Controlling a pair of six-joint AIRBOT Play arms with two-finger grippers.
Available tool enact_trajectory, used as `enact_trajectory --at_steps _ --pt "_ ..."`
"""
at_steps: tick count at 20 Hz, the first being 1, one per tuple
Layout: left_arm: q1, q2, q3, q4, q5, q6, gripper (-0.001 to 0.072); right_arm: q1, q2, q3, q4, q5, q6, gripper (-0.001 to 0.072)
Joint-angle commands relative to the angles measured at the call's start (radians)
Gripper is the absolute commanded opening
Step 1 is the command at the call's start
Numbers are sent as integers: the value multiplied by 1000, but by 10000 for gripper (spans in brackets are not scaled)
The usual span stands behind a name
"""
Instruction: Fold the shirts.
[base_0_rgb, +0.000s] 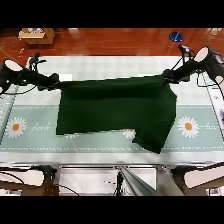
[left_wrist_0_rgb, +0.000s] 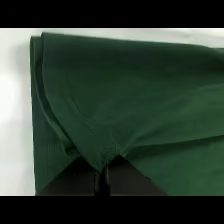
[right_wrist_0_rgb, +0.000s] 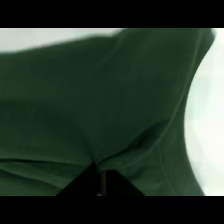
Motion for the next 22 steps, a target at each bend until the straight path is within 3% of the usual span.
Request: enact_trajectory --at_steps 1,2,3,4,6,8,9,11,14,16,18,22 --pt "0 -45 3 3 -49 -61 27 0 -40 -2 11 26 8 54" --pt "0 -48 3 4 -63 -61 66 0 -40 0 10 26 6 173" --pt "7 -45 6 5 -77 -54 172 -3 -35 7 1 38 -2 279" --pt "21 -41 21 5 -112 -38 298 -8 -27 23 -24 69 -29 339" --pt "80 -30 89 63 -255 -38 487 -25 11 64 -156 179 -93 347" --pt "163 4 141 145 -416 -4 489 -56 75 69 -335 299 -108 369" --pt "208 37 129 164 -462 14 489 -96 110 51 -316 319 -74 392" --pt "310 137 3 134 -457 14 489 -195 179 -47 -122 322 -61 408" --pt "444 252 -271 51 -457 69 490 -309 269 -262 163 300 -149 492" --pt "497 279 -417 10 -459 110 499 -343 315 -375 228 277 -200 492" --pt "504 280 -528 12 -460 135 625 -354 348 -452 238 243 -229 490" --pt "492 280 -658 10 -360 167 634 -354 379 -521 238 203 -253 489"
